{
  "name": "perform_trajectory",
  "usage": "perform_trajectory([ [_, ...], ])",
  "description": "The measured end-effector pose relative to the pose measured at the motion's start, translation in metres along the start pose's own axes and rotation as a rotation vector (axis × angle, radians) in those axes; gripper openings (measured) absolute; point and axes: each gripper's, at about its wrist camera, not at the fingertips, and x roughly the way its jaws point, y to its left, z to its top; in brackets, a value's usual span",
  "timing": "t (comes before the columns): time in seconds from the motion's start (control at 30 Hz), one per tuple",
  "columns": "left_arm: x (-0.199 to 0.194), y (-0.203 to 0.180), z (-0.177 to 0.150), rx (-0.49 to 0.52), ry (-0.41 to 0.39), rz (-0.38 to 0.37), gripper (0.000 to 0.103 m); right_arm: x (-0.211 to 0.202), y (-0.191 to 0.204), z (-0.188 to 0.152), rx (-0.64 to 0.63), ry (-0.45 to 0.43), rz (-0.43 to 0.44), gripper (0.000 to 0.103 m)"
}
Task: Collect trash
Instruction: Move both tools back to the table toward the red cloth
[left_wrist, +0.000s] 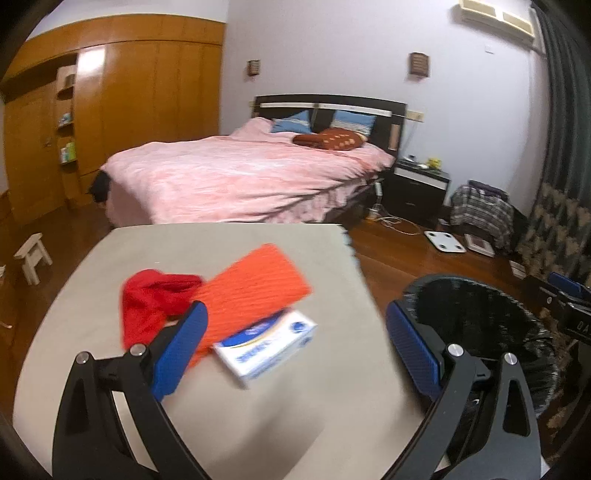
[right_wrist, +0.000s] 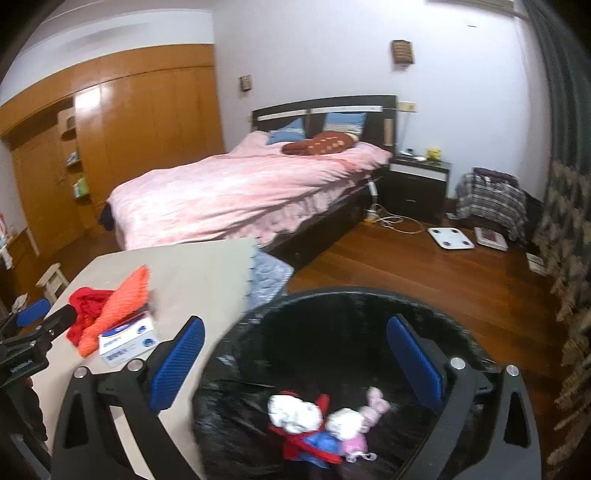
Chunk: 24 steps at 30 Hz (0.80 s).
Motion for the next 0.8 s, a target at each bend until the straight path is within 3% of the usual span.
perform_trajectory([
  [0.3,0.000,0.063,-0.005,-0.073,-0.001,0.120,0.094,0.025,0.057,0.002,-0.058,0.017,0.096,0.097],
  [0.63,0.019,0.119,-0.012,-0.123,0.019,0.217,0.094,0.056,0.102,0.001,-0.108,0.025,0.135,0.097],
  [0.7,0.025,0.127,-0.015,-0.130,0.029,0.223,0.087,0.061,0.111,0.000,-0.135,0.023,0.137,0.097],
  [0.73,0.029,0.129,-0.015,-0.131,0.039,0.224,0.079,0.063,0.116,-0.001,-0.148,0.021,0.138,0.097],
  [0.8,0.040,0.135,-0.017,-0.135,0.065,0.228,0.077,0.068,0.123,-0.001,-0.165,0.023,0.143,0.097],
])
